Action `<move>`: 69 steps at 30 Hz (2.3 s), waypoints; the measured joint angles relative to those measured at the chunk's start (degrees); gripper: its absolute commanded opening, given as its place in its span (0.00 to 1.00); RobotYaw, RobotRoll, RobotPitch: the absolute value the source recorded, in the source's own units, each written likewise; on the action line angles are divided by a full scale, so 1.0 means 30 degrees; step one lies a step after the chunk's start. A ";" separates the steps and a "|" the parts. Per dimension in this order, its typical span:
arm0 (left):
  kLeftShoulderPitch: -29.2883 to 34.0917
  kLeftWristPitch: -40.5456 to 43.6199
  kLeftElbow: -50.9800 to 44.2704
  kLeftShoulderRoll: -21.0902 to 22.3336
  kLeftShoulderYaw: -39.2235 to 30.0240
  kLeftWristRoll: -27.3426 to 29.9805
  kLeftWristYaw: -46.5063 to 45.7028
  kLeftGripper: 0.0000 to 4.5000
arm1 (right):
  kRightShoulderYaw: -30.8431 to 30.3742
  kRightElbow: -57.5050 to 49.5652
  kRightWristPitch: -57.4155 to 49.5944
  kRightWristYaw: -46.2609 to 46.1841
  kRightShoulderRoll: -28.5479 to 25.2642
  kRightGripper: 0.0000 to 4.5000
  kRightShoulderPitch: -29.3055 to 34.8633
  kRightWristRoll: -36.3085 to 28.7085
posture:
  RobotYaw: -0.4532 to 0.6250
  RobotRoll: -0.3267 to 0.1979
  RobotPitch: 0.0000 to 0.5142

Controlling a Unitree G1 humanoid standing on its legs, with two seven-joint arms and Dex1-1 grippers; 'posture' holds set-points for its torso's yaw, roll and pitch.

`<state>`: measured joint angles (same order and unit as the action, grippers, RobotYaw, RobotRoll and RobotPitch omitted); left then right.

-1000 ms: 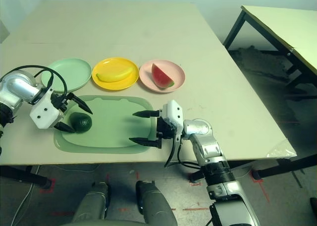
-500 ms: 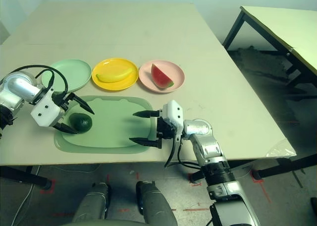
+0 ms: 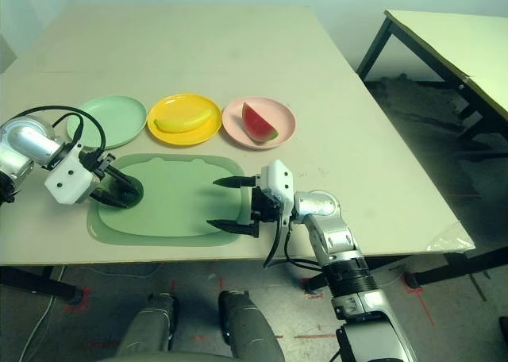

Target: Place the fruits into color-matched plates.

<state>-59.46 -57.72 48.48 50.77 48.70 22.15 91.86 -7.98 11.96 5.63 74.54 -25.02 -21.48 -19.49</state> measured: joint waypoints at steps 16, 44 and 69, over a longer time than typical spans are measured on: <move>0.0015 0.1187 -0.0612 -0.0122 -0.1025 0.1061 -0.0002 0.50 | -0.0001 -0.0014 -0.0004 0.0004 0.0003 1.00 0.0030 -0.0003 | 0.35 0.62 0.24; -0.1569 0.6429 -0.1573 0.1385 -0.2517 0.0645 -0.0003 0.99 | -0.0019 0.0589 0.0039 0.0069 0.0441 1.00 -0.0364 0.0012 | 0.37 0.62 0.26; 0.1777 2.3229 -1.0077 0.1657 -0.7013 -0.6935 -0.1669 0.99 | -0.0163 0.0506 0.0046 0.0268 0.0409 1.00 -0.0171 0.0029 | 0.38 0.62 0.26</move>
<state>-54.13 11.96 18.25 55.74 27.66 1.34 86.85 -8.46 13.48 5.77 75.35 -23.79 -22.00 -19.40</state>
